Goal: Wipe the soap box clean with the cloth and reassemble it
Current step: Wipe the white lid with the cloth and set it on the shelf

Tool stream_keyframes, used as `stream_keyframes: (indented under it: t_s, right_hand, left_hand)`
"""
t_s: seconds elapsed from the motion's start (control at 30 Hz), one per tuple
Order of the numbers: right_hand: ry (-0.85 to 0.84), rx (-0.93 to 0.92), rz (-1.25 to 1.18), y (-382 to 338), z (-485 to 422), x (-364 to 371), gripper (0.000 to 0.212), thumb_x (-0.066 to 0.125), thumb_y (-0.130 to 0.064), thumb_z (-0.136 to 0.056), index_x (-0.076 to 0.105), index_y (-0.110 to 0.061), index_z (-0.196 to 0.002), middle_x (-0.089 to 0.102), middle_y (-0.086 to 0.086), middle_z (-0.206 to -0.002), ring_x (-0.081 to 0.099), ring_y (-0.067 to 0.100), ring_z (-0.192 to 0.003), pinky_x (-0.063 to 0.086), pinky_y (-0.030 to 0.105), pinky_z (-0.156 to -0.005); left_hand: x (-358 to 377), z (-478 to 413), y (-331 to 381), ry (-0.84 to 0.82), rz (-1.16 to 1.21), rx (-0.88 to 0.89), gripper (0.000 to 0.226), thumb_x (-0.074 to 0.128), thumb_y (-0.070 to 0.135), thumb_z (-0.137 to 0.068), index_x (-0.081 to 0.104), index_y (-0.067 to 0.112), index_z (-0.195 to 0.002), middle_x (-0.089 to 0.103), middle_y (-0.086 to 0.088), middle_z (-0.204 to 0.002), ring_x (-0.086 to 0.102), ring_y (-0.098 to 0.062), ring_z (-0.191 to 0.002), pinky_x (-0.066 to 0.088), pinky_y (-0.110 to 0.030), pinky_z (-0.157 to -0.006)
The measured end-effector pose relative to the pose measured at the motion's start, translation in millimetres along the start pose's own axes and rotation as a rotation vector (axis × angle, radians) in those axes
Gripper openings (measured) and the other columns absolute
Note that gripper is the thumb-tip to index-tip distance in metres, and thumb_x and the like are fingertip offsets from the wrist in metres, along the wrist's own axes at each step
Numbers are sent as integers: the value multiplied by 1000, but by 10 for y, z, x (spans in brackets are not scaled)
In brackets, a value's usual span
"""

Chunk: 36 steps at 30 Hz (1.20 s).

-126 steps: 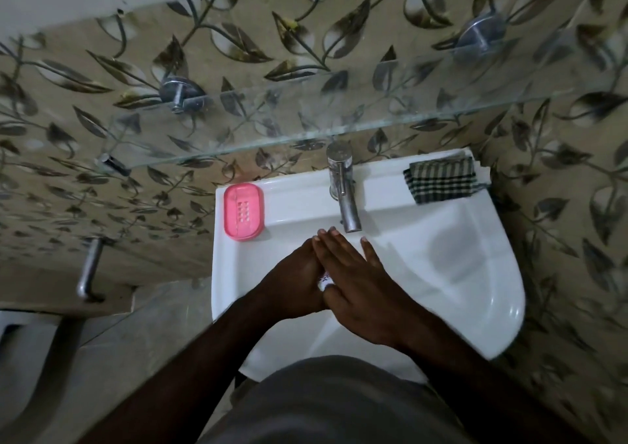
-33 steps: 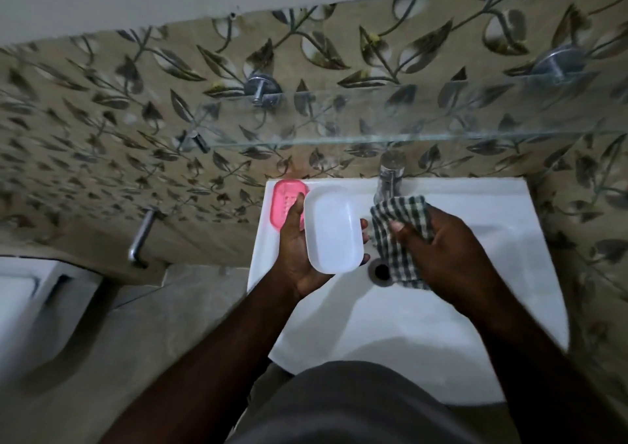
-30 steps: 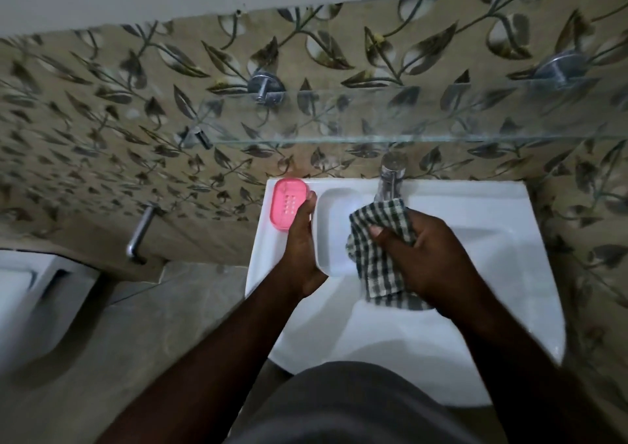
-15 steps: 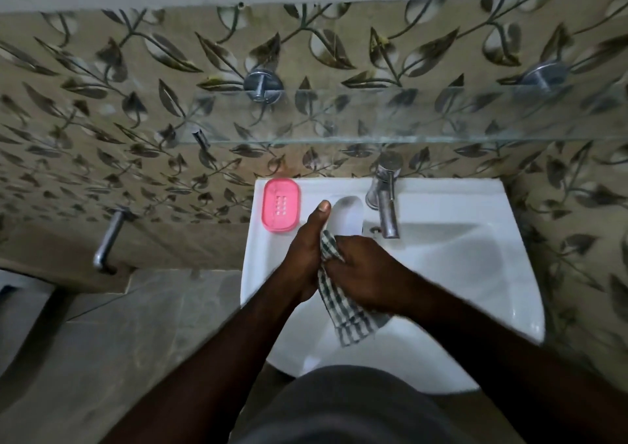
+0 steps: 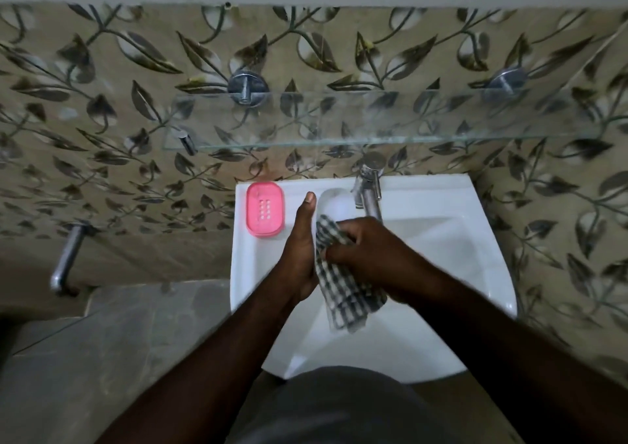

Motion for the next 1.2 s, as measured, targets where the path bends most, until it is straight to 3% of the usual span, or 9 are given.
stream_keyframes:
  t_s: [0.1, 0.23, 0.37, 0.5, 0.67, 0.8, 0.93, 1.03, 1.2]
  right_hand:
    - [207, 61, -356, 14, -50, -290, 25, 70, -1, -80, 66, -4, -105, 75, 16, -97, 74, 31, -91, 57, 52, -89]
    - [123, 120, -598, 119, 67, -154, 29, 65, 0, -89, 61, -4, -118, 74, 16, -108, 72, 30, -100, 57, 45, -92]
    - [9, 148, -498, 262, 236, -107, 19, 62, -12, -95, 70, -2, -108, 75, 19, -103, 73, 32, -95, 58, 42, -87]
    - [67, 128, -402, 285, 217, -357, 23, 63, -21, -95, 72, -1, -101, 76, 20, -95, 72, 34, -88, 60, 40, -76]
    - [-20, 2, -349, 98, 180, -384, 19, 53, -8, -96, 65, 7, -98, 72, 30, -90, 72, 44, -83, 60, 50, -75]
    - [-85, -28, -75, 258, 314, -243, 20, 53, -13, -89, 68, -2, -95, 74, 21, -90, 71, 39, -86, 56, 56, -83]
    - [-20, 2, -374, 230, 305, -550, 20, 47, 2, -94, 66, 8, -95, 70, 34, -89, 69, 49, -80, 56, 60, -76]
    - [94, -22, -608, 74, 301, -757, 17, 51, 1, -95, 66, 6, -100, 69, 36, -93, 70, 43, -79, 57, 58, -76]
    - [-52, -35, -395, 16, 386, -462, 17, 55, 6, -93, 69, -1, -100, 75, 22, -94, 72, 33, -84, 57, 44, -79]
  left_hand:
    - [66, -4, -94, 4, 115, -34, 62, 32, 57, -96, 74, 13, -106, 71, -16, -111, 69, -26, -101, 56, -38, -82]
    - [95, -24, -40, -24, 120, -6, 63, 40, 57, -92, 67, 4, -112, 70, -20, -106, 69, -29, -96, 57, -38, -80]
    - [-43, -22, 19, 108, -90, 16, 87, 51, 73, -79, 59, -1, -125, 66, -26, -116, 65, -36, -106, 51, -44, -92]
    - [-41, 54, 109, 226, -279, 101, 72, 49, 72, -79, 62, 18, -124, 69, -16, -117, 63, -35, -113, 47, -50, -97]
    - [142, 136, 112, 165, -369, 205, 53, 52, 52, -91, 65, 9, -118, 67, -21, -117, 62, -35, -113, 44, -52, -102]
    - [257, 120, 136, 214, -444, 210, 45, 60, 51, -87, 67, 17, -117, 69, -13, -117, 65, -27, -111, 44, -50, -103]
    - [437, 59, 59, 196, -415, 199, 53, 59, 58, -84, 68, 15, -113, 68, -23, -113, 65, -32, -104, 47, -47, -92]
    - [584, 41, 221, 164, -386, 256, 46, 56, 48, -89, 68, 11, -113, 70, -16, -112, 66, -30, -107, 53, -41, -90]
    - [529, 29, 427, 160, -401, 259, 42, 59, 46, -90, 67, 15, -117, 70, -8, -116, 64, -28, -112, 47, -48, -101]
Point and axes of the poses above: each hand's wrist, its own z-axis away from the middle knuckle, its own x-axis out of the palm, y = z × x, the point moved 10 cm from there along -z, towards the middle knuckle
